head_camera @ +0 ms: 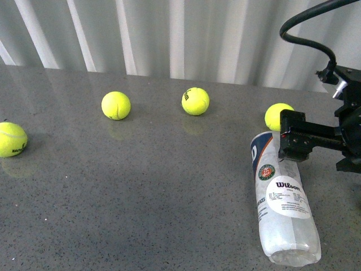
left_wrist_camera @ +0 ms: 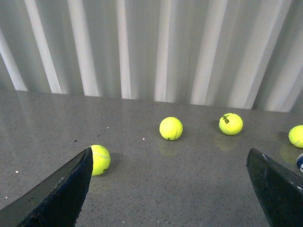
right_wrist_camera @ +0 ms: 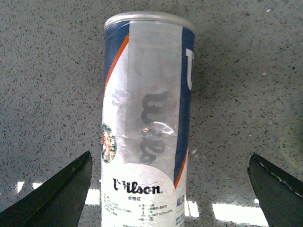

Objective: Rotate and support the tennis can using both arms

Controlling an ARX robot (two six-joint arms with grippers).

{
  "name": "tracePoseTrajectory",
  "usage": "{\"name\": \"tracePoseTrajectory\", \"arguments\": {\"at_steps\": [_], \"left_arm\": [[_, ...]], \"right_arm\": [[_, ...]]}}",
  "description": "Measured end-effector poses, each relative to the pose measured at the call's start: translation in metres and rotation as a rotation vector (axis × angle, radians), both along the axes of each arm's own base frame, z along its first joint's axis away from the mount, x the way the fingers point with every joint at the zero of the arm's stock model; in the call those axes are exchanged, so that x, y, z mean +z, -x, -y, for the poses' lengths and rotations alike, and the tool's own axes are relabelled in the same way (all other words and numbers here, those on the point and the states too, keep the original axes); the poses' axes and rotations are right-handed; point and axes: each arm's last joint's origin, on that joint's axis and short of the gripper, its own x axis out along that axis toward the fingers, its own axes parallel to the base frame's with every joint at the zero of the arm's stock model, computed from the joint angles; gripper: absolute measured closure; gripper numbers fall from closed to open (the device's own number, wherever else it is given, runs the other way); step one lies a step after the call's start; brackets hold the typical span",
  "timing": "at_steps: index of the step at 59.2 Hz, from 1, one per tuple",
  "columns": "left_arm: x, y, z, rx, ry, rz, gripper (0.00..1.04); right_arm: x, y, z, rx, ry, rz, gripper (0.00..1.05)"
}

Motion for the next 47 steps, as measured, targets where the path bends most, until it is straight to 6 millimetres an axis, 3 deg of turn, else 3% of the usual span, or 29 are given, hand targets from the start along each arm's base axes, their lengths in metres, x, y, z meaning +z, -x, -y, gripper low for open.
{"name": "tracePoseTrajectory", "arguments": {"at_steps": [23,47], "left_arm": [[0.0,0.0,0.0,0.0,0.0,0.0,0.07],[0.0,0.0,0.0,0.0,0.0,0.0,0.07]], "right_arm": [[-0.028,-0.018,-0.011,0.025,-0.04,0.02,0.07],[-0.046,-0.018,-0.017,0.025,-0.071,0.008,0.07]]}}
